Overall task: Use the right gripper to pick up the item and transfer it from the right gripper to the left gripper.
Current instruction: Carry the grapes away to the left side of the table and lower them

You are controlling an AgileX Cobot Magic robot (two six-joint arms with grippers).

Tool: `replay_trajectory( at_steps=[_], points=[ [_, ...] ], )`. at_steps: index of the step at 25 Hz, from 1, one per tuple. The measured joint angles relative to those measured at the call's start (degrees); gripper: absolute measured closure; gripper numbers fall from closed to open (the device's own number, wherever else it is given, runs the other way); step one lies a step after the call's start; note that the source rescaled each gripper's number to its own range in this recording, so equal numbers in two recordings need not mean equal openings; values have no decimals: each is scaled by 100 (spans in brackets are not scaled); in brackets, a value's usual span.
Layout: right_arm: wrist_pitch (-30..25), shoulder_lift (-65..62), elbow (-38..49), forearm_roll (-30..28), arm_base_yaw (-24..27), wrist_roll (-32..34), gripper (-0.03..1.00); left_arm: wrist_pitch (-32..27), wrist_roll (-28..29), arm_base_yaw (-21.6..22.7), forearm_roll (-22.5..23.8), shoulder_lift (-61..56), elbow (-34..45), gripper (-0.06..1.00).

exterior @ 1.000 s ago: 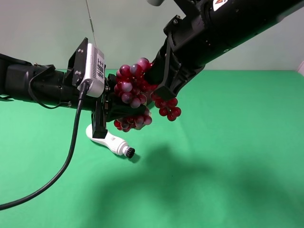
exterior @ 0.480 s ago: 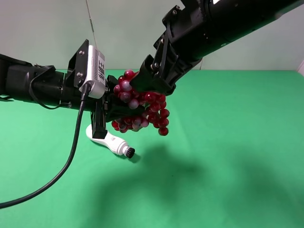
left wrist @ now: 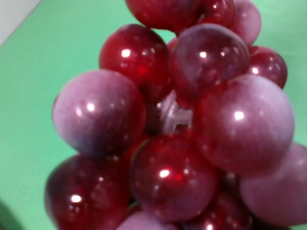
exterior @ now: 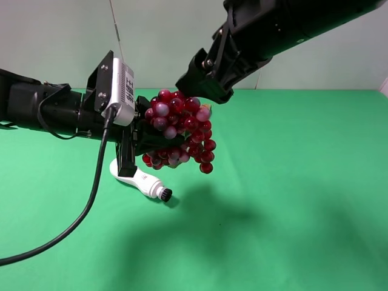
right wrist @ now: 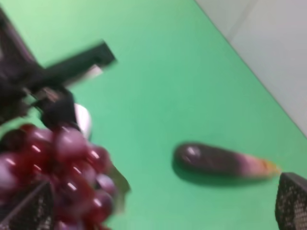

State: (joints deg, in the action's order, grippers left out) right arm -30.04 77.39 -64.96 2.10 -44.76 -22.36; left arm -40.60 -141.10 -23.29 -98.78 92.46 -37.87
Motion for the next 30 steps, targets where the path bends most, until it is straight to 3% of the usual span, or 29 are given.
replay_trajectory(
  at_steps=[2, 6, 14, 18, 24, 30],
  points=[
    [-238, 0, 0, -424, 33, 614, -3, 8, -4, 0, 4, 0, 0, 94],
    [-548, -4, 0, -646, 585, 1550, -3, 8, -16, 0, 4, 0, 0, 94],
    [-1331, -227, 25, -124, 2693, 1968, -3, 8, -16, 0, 4, 0, 0, 94],
    [-1475, -745, 393, -152, 3389, 2414, -3, 10, -16, 0, 4, 0, 0, 94],
    [-1505, -2287, 1317, -528, 3546, 3145, -3, 10, -16, 0, 4, 0, 0, 94],
    [-1592, -4251, 2162, -706, 3546, 3293, -3, 5, -16, 0, 4, 0, 0, 94]
  ],
)
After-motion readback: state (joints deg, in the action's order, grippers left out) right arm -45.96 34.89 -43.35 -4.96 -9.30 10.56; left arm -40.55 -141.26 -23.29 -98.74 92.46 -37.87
